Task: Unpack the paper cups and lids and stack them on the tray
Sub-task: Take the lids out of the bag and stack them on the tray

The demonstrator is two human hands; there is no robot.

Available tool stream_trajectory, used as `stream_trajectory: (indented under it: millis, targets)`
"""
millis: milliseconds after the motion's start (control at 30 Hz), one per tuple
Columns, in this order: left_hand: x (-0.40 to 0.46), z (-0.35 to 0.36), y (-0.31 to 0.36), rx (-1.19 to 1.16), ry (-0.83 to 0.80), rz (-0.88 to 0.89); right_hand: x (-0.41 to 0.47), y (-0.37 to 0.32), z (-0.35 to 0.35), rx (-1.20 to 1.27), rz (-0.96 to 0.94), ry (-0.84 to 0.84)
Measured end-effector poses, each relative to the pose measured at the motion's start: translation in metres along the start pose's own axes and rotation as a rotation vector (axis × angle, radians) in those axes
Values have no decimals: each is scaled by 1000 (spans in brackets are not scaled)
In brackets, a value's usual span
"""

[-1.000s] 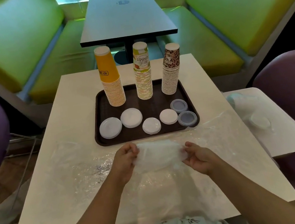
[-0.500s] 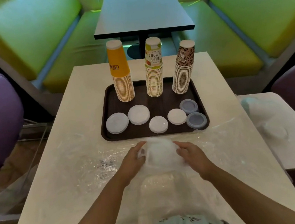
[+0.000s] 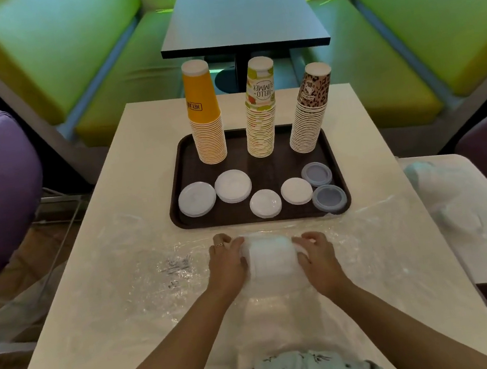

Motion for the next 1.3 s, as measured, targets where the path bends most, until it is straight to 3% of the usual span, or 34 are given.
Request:
stream_trajectory:
  millis: [100, 167, 233, 333, 467, 600, 833, 933, 1033, 1100, 1167, 1300]
  targets:
    - [-9, -30, 16, -179, 349, 101, -8, -22, -17, 156, -250, 208]
    - [-18, -45, 31, -321, 418, 241, -11, -35, -15, 136, -404, 133]
    - [-24, -44, 41, -358, 303, 356, -10, -41, -4, 53, -515, 25]
    - [-28, -29, 37, -354, 87, 395, -7, -38, 8, 11, -530, -104]
    - [-27, -12, 16, -423, -130, 205, 1, -25, 11, 58, -415, -247]
    - [-28, 3, 6, -342, -308, 140, 7, -14, 12, 183, -232, -267]
    - [-24, 15, 3, -167, -202, 206, 9, -1, 21, 352, -84, -237]
    - [-23, 15, 3, 20, -188, 221, 12, 1, 20, 258, -99, -204]
    - [-26, 5, 8, -39, -222, 151, 4, -5, 6, 131, -221, 35]
    - [-29, -11, 20, -200, -108, 146, -6, -11, -4, 148, -353, 151]
    - [-32, -22, 27, -269, 34, 164, -14, -15, -5, 116, -488, 152]
    - [-33, -12, 23, -276, 40, 85, -16, -17, 5, -15, -601, 38]
Point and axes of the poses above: each hand's wrist, its own x-axis towards the middle knuckle, its own z-axis out of the palm, y = z × x, the point moved 4 cm from there along x, towards the middle knuckle, and after that the axes turned 2 degrees about x, right-handed, at the moved point
